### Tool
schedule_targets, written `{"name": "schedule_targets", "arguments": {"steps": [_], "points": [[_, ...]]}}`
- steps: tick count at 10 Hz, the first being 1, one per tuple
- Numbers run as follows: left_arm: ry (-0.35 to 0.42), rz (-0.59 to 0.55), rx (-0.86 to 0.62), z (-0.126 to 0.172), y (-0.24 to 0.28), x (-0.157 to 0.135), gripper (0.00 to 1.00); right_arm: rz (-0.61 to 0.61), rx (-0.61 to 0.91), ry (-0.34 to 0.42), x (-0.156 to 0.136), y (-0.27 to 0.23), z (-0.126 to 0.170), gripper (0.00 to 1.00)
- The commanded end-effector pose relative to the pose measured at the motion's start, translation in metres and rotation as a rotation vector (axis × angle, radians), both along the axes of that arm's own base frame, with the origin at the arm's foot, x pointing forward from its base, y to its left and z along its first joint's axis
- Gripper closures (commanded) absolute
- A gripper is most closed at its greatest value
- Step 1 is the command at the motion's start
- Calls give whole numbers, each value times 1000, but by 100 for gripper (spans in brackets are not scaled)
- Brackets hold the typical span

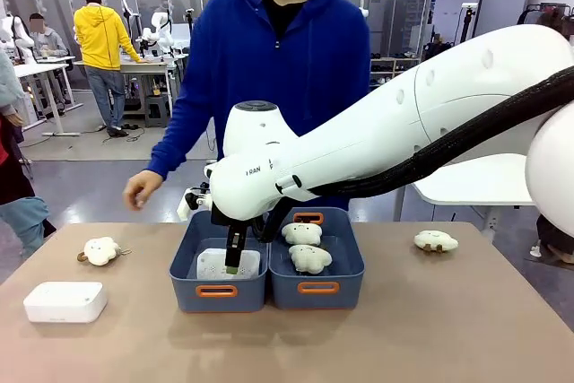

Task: Sort the digital clocks into the basket.
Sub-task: Pick up the Digital clock from the table and place it into the empty Plastic storage basket.

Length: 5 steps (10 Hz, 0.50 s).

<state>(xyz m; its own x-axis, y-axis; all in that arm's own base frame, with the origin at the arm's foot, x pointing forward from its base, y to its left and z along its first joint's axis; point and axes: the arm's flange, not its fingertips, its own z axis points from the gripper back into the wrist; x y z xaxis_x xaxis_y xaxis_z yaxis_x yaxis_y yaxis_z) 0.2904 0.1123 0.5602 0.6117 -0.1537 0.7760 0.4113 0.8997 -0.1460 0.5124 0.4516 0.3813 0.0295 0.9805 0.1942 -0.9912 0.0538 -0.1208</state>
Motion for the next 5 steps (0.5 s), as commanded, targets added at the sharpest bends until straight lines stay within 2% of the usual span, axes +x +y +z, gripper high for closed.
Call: {"name": "schedule_targets", "arguments": {"steps": [1,3,4,5], "points": [[1,-3,-1,0,0,1,0,-31,-1,-7,-7,-1,11,0],[1,-3,-1,0,0,1,0,-41,49,-17,-22,-15,34,0],[1,-3,-1,0,0,1,0,-2,10,-8,-3,1,9,0],[1,-3,-1,0,0,1,0,-2,10,-8,-3,1,9,0]]}}
